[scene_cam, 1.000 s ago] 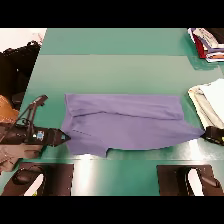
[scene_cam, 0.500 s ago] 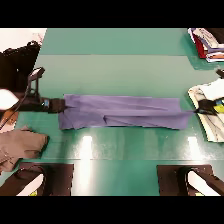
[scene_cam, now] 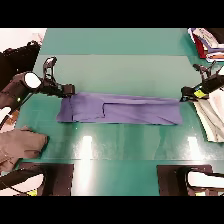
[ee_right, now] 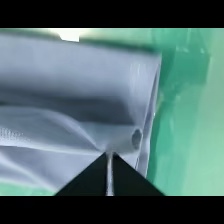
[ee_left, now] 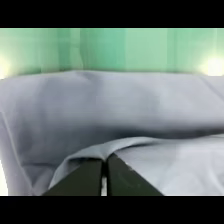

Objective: Fold the shirts.

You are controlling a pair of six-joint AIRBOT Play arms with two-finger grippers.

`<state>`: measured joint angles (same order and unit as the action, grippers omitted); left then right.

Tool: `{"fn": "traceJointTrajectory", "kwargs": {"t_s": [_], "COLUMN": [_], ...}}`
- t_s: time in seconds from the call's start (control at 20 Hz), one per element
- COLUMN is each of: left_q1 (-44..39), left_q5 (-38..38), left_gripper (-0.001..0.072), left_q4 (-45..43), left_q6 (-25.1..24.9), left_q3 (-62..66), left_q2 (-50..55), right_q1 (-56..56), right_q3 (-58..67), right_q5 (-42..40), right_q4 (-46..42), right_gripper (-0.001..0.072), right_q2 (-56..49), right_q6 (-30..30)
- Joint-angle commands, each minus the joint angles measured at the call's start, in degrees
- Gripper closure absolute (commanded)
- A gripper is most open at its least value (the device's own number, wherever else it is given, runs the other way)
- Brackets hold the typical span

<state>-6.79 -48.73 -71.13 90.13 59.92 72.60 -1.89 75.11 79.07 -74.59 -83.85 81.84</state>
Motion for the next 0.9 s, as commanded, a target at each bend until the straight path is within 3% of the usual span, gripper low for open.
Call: {"fn": "traceJointTrajectory", "kwargs": {"t_s": [0.0,0.3,0.55,0.85], "left_q1": [0.0,0.0,0.0,0.0], "left_q5": [0.7,-5.1,-4.0,-6.3], "left_gripper": [0.067,0.067,0.0669,0.0671], "left_q4": [0.0,-0.3,-1.3,-1.8], "left_q6": [-0.1,-2.1,-2.1,-2.2], "left_q3": [0.7,5.0,4.8,4.8], "left_q2": [1.3,1.3,1.4,1.4], "right_q1": [-3.0,-11.3,-15.7,-15.8], "right_q3": [2.8,-1.9,-10.9,-12.1], "right_q5": [-3.1,0.9,0.4,0.5], "right_q4": [10.1,13.6,13.6,13.6], "right_gripper": [0.0321,0.0298,0.0299,0.0299], "right_q2": [-3.1,-1.2,2.5,3.8], "right_q6": [-1.8,-6.5,-8.9,-9.9]}}
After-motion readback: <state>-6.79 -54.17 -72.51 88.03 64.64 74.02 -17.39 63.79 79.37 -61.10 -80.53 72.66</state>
